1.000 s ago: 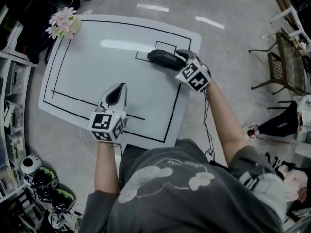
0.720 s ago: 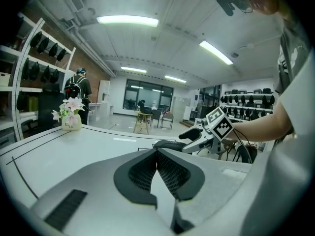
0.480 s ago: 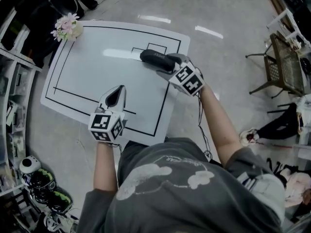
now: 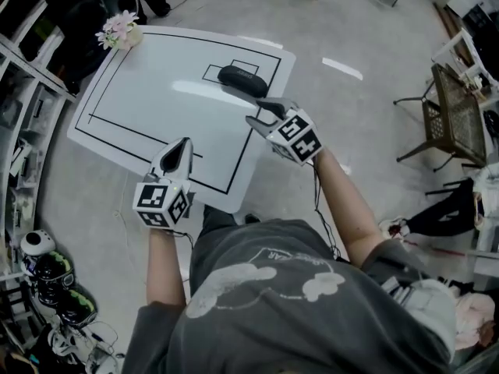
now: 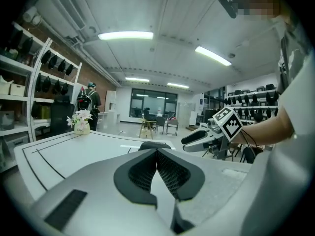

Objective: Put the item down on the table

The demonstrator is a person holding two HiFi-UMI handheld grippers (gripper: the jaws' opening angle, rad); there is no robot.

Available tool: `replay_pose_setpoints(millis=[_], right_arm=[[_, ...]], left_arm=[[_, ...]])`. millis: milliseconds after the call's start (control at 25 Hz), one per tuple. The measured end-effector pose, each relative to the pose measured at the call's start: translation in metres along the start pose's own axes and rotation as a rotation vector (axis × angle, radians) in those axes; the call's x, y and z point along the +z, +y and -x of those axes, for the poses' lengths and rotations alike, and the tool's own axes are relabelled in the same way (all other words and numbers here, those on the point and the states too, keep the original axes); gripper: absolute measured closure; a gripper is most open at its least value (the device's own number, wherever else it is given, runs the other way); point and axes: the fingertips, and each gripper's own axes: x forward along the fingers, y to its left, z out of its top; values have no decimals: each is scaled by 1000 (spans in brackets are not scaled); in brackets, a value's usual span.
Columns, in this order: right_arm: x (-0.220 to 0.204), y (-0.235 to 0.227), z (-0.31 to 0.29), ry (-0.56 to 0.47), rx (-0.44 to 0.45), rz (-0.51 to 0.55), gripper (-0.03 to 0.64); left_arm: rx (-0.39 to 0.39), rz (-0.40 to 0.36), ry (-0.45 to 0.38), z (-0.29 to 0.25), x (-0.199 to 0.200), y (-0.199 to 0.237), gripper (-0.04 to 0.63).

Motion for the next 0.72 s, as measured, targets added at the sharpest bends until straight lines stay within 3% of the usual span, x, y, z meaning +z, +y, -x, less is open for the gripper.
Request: replay_pose_setpoints(millis=[120,280,520,720], right_arm=[[-4,17,9,-19,2,13,509],[-6,35,13,-80,26,-46,610],[-12,63,6,-95,82,-68,617],[-4,96,8,-83,110,0,618]], left_arm=[[60,16,-11,24,-6,-1,592],[105,30,-10,52,-17,-9,592],[156,68,2,84,-38,-9,592],[187,79,-8,115,-44,-10,592]])
